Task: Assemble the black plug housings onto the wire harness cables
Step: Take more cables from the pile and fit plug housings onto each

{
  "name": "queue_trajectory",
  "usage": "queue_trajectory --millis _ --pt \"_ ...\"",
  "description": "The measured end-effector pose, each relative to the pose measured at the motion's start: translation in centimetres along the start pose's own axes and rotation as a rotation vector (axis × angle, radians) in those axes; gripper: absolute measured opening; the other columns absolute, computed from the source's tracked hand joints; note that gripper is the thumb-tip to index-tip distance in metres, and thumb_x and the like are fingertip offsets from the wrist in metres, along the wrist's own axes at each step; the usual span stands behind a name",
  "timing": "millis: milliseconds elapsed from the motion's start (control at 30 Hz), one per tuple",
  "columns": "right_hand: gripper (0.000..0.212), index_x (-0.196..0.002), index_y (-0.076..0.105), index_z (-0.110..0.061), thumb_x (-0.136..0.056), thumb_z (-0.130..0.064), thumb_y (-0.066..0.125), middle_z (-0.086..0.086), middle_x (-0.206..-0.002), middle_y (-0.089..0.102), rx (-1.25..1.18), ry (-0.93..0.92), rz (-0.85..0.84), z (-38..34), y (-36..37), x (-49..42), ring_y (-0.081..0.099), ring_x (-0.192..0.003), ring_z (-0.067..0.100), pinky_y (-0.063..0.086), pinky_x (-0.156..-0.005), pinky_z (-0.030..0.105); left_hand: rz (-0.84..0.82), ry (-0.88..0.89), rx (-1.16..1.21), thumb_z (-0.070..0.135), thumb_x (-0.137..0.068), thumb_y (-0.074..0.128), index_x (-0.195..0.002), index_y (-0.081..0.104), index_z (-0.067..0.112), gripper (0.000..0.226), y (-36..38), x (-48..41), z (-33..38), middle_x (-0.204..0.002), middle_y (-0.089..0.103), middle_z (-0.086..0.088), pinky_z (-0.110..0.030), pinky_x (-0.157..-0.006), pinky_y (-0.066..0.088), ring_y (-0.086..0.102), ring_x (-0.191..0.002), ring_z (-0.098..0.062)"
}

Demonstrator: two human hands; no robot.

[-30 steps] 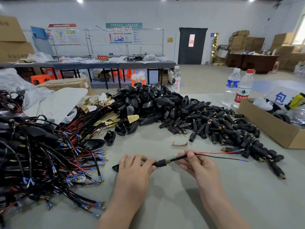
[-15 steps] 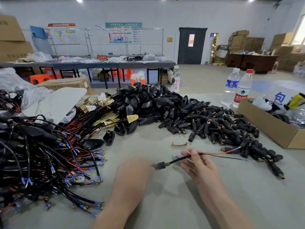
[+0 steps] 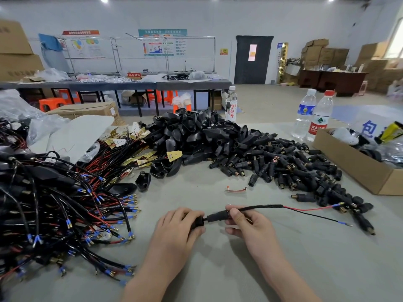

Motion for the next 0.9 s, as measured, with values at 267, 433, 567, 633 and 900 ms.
queue_trajectory --millis 267,433,567,633,900 --pt "0.013 -0.092 0.075 -0.018 -0.095 -0.020 0.063 -0.003 -0.084 0.077 0.146 -0.043 0.052 -0.16 -0.87 -0.21 0.074 -0.078 0.013 0.055 -0.059 0.021 -0.004 0.014 0.019 0.051 -0.098 0.047 -0.126 0.052 0.044 0.030 -0.22 0.07 0.37 -0.115 0.047 0.022 -0.024 -0.094 0.034 0.047 -0.106 -0.004" --pt "0.013 -0.093 0.076 -0.022 -0.095 -0.023 0.064 -0.006 -0.087 0.077 0.215 -0.066 0.058 -0.27 -0.93 -0.22 0.074 -0.080 0.011 0.057 -0.066 0.026 0.009 0.011 0.027 0.051 -0.098 0.047 -0.126 0.052 0.045 0.029 -0.39 0.16 0.40 -0.115 0.047 0.023 -0.023 -0.093 0.034 0.046 -0.105 -0.002" --pt "0.013 -0.094 0.075 -0.021 -0.095 -0.022 0.063 -0.005 -0.086 0.078 0.196 -0.067 0.053 -0.36 -0.88 -0.06 0.074 -0.078 0.011 0.056 -0.062 0.021 0.011 0.016 0.021 0.052 -0.098 0.046 -0.127 0.051 0.045 0.030 -0.37 0.14 0.40 -0.115 0.047 0.023 -0.022 -0.093 0.033 0.046 -0.105 -0.002" --pt "0.014 -0.094 0.074 -0.019 -0.097 -0.022 0.060 -0.002 -0.082 0.078 0.189 -0.061 0.045 -0.41 -0.76 0.05 0.074 -0.075 0.012 0.054 -0.060 0.019 0.013 0.017 0.017 0.052 -0.098 0.045 -0.127 0.051 0.045 0.030 -0.35 0.17 0.36 -0.115 0.047 0.023 -0.022 -0.093 0.033 0.046 -0.104 -0.002" --pt "0.022 -0.098 0.065 -0.011 -0.102 -0.026 0.050 0.007 -0.074 0.077 0.136 -0.053 0.047 -0.81 -0.62 0.19 0.074 -0.072 0.019 0.054 -0.066 0.034 0.012 0.028 0.036 0.052 -0.098 0.046 -0.127 0.050 0.045 0.030 -0.27 0.10 0.33 -0.114 0.047 0.023 -0.023 -0.093 0.034 0.046 -0.105 -0.002"
Point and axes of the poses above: each hand's wrist, its own x-axis away from the middle knuckle, its own y-axis out of the palm, z = x × y, the point moved 6 cm from there along -x, towards the middle knuckle
